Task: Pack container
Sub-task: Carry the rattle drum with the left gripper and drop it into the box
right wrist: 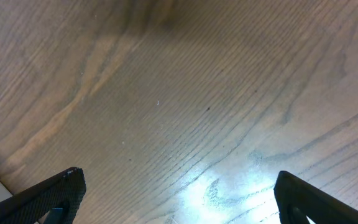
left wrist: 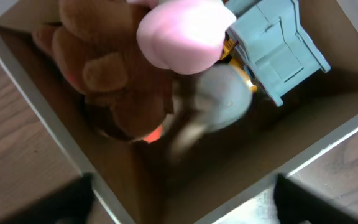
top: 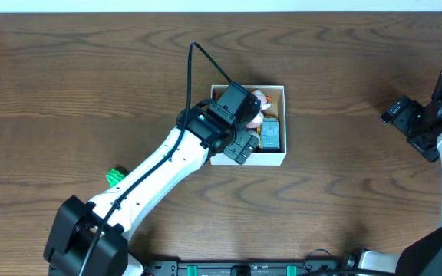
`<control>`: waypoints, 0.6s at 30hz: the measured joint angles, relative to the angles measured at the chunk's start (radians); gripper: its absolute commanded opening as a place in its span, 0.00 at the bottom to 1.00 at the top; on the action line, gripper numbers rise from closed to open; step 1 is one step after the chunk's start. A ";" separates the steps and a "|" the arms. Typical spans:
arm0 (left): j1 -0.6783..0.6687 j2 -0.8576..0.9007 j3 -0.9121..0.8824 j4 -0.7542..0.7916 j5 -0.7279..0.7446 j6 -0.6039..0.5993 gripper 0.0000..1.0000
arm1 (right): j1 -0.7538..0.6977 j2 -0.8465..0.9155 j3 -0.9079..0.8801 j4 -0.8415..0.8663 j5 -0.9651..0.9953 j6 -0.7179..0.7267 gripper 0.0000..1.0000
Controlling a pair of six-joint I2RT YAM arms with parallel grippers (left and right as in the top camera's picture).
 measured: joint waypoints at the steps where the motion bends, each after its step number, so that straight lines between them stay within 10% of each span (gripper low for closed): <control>1: 0.000 -0.005 0.000 0.000 -0.007 0.000 0.98 | 0.000 0.000 0.000 0.000 0.000 0.000 0.99; 9: 0.084 -0.246 0.000 -0.111 -0.203 -0.083 0.98 | 0.000 0.000 0.000 0.002 0.000 -0.011 0.99; 18: 0.591 -0.417 0.000 -0.249 -0.273 -0.312 0.98 | 0.000 0.000 -0.001 0.006 0.000 -0.019 0.99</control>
